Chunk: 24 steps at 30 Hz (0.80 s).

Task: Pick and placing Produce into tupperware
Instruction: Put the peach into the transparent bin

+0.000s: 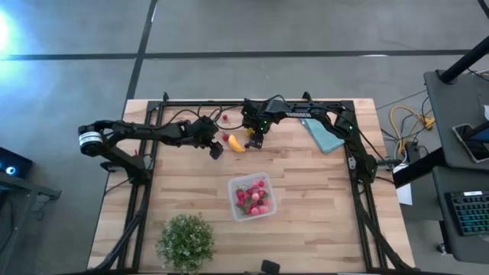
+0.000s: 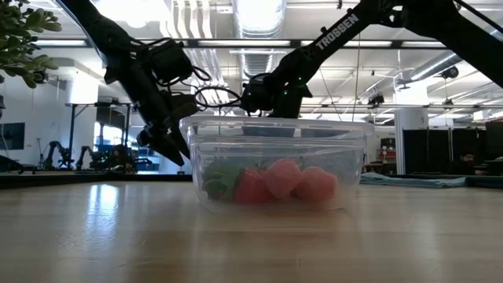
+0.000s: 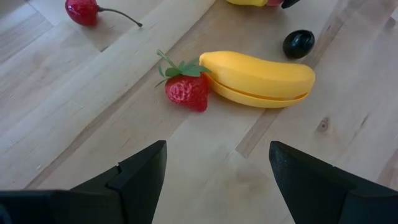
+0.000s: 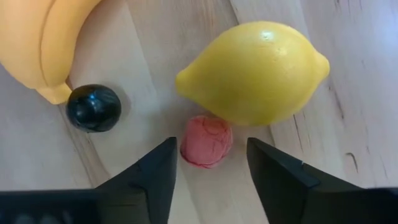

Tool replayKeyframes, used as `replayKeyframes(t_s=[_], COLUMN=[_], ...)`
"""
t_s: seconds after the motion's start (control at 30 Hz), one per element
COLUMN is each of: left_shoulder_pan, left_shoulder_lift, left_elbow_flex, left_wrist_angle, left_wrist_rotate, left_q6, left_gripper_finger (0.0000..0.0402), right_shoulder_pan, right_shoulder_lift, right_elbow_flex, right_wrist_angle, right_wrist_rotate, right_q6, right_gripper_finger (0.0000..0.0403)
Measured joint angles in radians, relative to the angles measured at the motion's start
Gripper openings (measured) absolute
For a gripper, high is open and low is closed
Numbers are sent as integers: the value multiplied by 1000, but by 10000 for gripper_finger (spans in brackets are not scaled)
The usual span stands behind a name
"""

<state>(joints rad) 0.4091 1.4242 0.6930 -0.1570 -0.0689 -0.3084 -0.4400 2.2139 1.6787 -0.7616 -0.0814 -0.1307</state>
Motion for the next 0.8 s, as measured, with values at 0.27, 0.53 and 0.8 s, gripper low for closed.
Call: replayKeyframes(t_s=[0.27,0.53,0.8], left_shoulder_pan=[0,0,0], left_shoulder_lift=[0,0,0], left_elbow_flex=[0,0,0], left_wrist_angle=[0,0,0], left_wrist_rotate=[0,0,0], left_q6=[0,0,0], left_gripper_finger=[269,269,269], right_shoulder_pan=[-1,-1,3], right_shoulder_lift=[0,0,-23], right_elbow_flex=[-2,-2,0], right_wrist_angle=[0,3,52], right_wrist_rotate=[5,30,-102], right_q6=[35,45,42], right_gripper_finger=[128,90,104])
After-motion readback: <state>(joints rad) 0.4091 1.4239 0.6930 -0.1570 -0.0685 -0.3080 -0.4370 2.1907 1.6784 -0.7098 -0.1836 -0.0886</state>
